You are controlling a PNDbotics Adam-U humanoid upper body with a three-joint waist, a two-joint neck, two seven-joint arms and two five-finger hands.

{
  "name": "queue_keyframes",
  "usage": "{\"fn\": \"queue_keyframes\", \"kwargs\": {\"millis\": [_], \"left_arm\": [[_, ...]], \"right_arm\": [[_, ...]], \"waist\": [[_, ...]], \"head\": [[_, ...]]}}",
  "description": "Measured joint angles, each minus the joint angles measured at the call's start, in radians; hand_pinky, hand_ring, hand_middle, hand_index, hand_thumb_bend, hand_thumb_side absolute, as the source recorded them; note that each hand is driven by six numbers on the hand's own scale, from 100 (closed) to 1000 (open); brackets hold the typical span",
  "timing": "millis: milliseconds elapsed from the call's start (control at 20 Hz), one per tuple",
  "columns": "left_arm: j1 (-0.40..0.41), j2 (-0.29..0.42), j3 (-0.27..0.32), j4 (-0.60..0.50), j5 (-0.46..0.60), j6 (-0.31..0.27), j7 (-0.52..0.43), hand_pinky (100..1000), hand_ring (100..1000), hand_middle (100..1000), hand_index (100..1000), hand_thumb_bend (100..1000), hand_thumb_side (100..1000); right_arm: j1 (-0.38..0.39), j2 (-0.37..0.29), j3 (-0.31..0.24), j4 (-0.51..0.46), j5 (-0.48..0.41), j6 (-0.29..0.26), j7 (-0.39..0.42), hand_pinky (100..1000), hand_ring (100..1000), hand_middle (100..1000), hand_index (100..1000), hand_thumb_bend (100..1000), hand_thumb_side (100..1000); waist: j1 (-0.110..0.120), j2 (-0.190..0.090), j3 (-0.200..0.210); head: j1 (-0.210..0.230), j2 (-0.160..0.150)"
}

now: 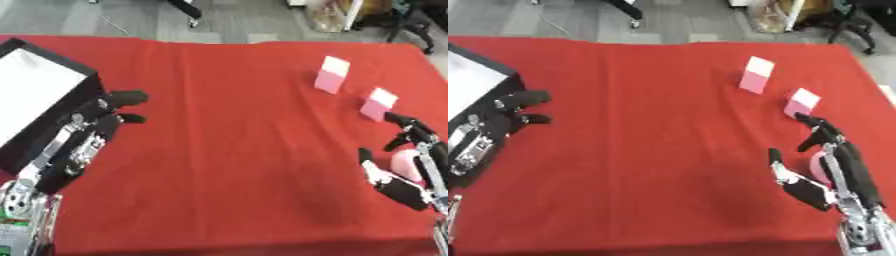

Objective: Pick up the objects with one hand, pass them to the other hand, and then place them into the box on the other side of the table.

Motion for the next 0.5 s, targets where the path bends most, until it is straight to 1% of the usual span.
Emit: {"fn": "queue_keyframes", "kwargs": {"millis": [150, 200, 300, 500], "left_arm": [[0.000, 0.000, 0.000, 0.003, -0.009, 0.001, -0.001, 825, 988, 824, 850, 100, 773], [0.000, 0.000, 0.000, 0.003, -0.012, 0.001, -0.001, 825, 988, 824, 850, 100, 775], [0.000, 0.000, 0.000, 0.003, -0.019, 0.001, -0.002, 825, 989, 824, 850, 100, 777], [-0.001, 0.000, 0.000, 0.004, -0.032, 0.000, -0.002, 825, 989, 825, 849, 100, 780]], "right_arm": [[0.031, -0.039, -0.016, 0.000, -0.020, 0.019, -0.014, 778, 553, 833, 932, 233, 526], [0.040, -0.049, -0.020, 0.000, -0.025, 0.024, -0.016, 779, 556, 833, 932, 220, 517], [0.057, -0.064, -0.029, 0.000, -0.030, 0.034, -0.017, 781, 558, 835, 933, 233, 533], [0.091, -0.086, -0.043, 0.006, -0.035, 0.052, -0.013, 784, 571, 839, 934, 225, 547]], "waist": [[0.001, 0.012, 0.000], [0.001, 0.018, 0.000], [0.000, 0.028, 0.001], [-0.003, 0.035, 0.002]], "head": [[0.000, 0.000], [0.000, 0.000], [-0.001, 0.000], [-0.005, 0.000]]}}
